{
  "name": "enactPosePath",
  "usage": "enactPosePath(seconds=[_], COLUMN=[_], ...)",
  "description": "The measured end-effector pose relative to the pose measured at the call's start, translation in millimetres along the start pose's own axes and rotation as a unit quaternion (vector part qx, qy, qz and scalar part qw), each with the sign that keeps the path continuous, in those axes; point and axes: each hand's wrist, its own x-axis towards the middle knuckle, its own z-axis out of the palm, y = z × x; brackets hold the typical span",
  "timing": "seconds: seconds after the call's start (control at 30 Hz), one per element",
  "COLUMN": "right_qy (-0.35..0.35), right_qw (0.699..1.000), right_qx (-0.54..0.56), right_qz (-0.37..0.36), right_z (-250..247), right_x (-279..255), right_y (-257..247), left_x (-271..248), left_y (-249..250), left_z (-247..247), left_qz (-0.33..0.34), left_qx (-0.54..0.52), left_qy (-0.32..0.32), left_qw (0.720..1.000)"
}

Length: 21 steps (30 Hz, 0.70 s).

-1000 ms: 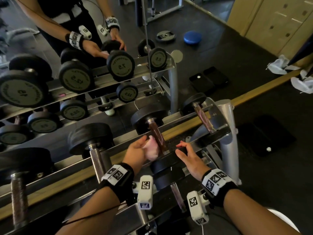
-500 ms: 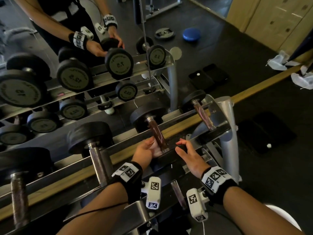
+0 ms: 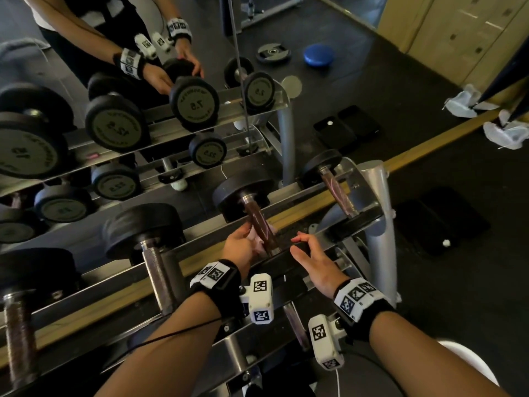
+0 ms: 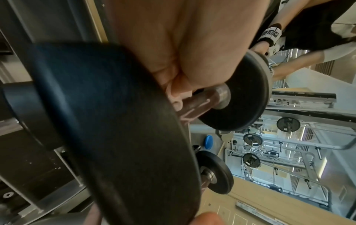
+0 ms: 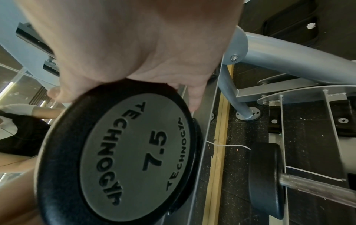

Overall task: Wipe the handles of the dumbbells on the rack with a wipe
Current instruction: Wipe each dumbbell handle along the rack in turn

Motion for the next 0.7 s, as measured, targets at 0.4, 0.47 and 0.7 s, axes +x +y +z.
enactPosePath(seconds=[0.4,0.47,0.7], right_qy=[0.005,0.017,0.008], right_qw=[0.999,0.996,0.999], right_qx=[-0.038,-0.087,-0.002], right_qz=[0.027,0.009,-0.034], right_z=[-2.4,-4.1,13.9], right_x=[-12.8,-13.3,-14.0], right_y=[-26.1,-39.3,-100.6], left_x=[-31.9,-37.2,-53.4], left_y=[16.1,23.7,45.5], left_z=[-43.7,-45.0,-48.8], left_qz=[-0.009,0.021,0.091], left_qx=[-0.032,0.009,0.097], left_qy=[-0.096,-0.108,-0.212], left_qw=[0.995,0.994,0.968])
